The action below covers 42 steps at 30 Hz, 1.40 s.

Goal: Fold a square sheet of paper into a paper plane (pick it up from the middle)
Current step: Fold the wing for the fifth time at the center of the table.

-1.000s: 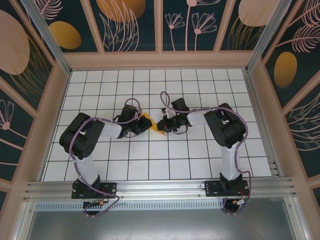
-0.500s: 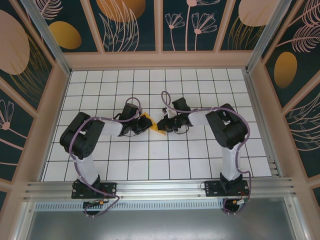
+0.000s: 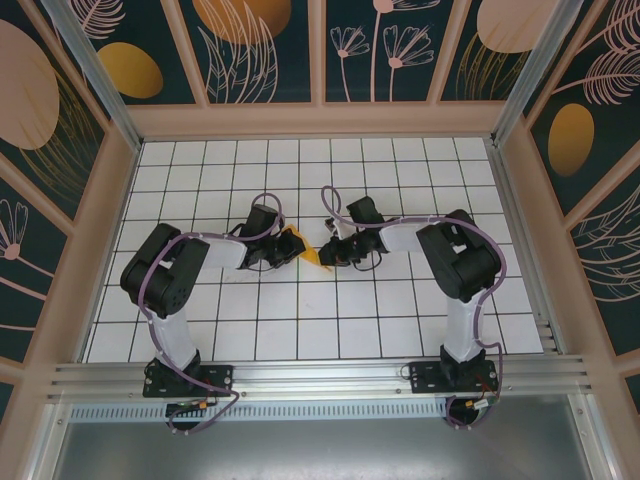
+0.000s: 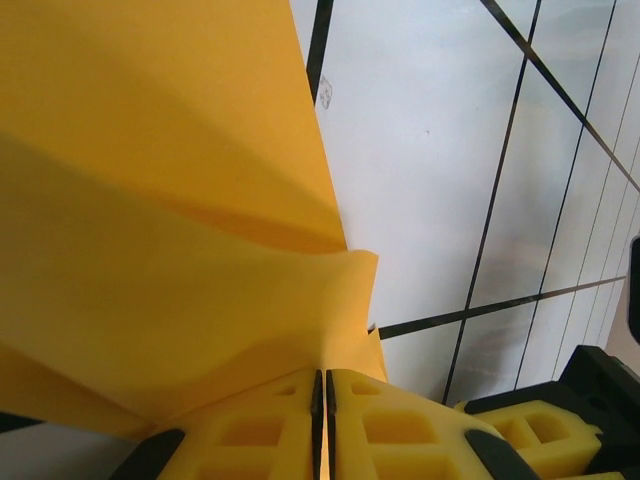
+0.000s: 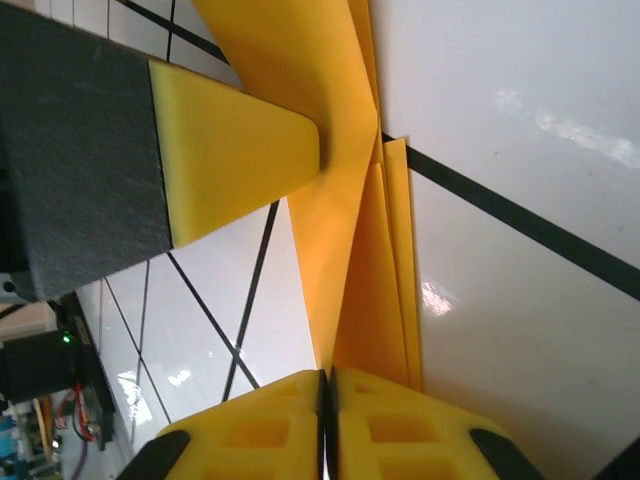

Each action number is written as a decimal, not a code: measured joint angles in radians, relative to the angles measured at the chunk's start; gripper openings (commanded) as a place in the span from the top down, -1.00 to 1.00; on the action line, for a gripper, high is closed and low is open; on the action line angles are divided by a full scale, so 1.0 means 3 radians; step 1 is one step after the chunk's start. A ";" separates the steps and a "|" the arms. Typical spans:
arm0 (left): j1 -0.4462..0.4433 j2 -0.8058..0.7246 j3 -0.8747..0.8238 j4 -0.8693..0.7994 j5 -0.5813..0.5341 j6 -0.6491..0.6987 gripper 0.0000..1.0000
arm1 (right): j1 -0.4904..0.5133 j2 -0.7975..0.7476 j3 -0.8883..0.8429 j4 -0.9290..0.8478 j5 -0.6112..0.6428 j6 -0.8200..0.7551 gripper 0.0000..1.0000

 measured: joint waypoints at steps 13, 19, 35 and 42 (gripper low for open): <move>-0.0023 0.0010 0.0065 -0.0118 -0.0072 0.0000 0.71 | -0.0074 0.0078 0.0017 -0.0018 -0.0041 0.0004 0.73; -0.0028 0.0025 0.0117 -0.0192 -0.0092 0.0000 0.72 | -0.0126 -0.0036 0.0015 -0.0177 0.0000 -0.0196 0.59; -0.0028 0.0092 0.0252 -0.0306 -0.0122 0.0027 0.71 | -0.0085 -0.0078 0.0038 -0.0284 0.0001 -0.0871 0.50; -0.0028 0.0098 0.0273 -0.0333 -0.0123 0.0039 0.71 | -0.0083 -0.0076 0.0074 -0.0284 0.0006 -0.1011 0.52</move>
